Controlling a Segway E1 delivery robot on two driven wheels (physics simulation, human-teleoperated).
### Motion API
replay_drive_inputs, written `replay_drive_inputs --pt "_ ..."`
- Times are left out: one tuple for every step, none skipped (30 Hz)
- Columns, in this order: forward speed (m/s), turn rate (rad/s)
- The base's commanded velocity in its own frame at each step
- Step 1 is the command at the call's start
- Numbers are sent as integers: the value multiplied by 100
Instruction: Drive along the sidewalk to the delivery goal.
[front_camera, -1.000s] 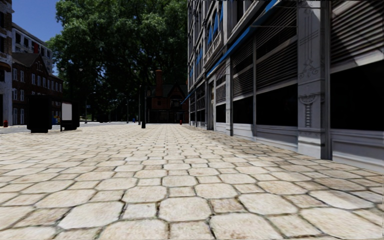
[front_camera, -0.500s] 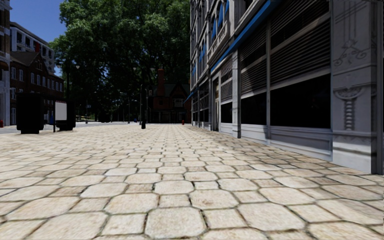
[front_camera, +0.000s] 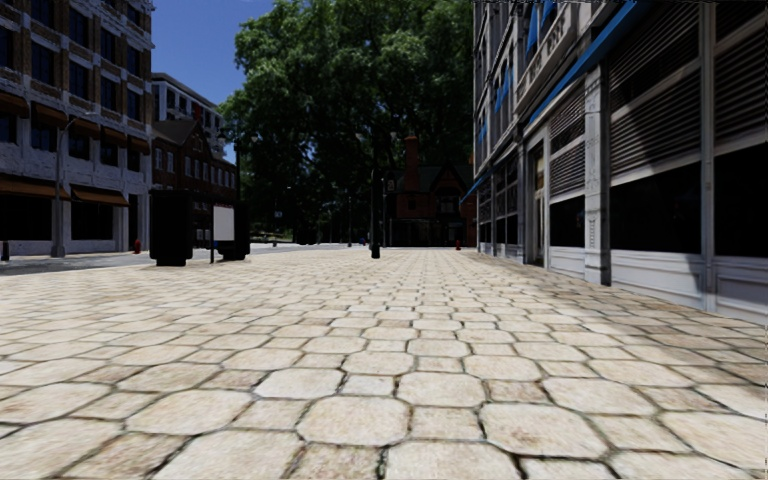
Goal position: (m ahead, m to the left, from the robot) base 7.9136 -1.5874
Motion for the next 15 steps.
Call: replay_drive_inputs --pt "199 0" --pt "199 0" --pt "199 0" --pt "199 0" --pt "199 0" --pt "199 0" --pt "199 0" --pt "199 0" --pt "199 0" --pt "199 0" --pt "199 0" --pt "199 0" --pt "199 0" --pt "199 0" --pt "199 50"
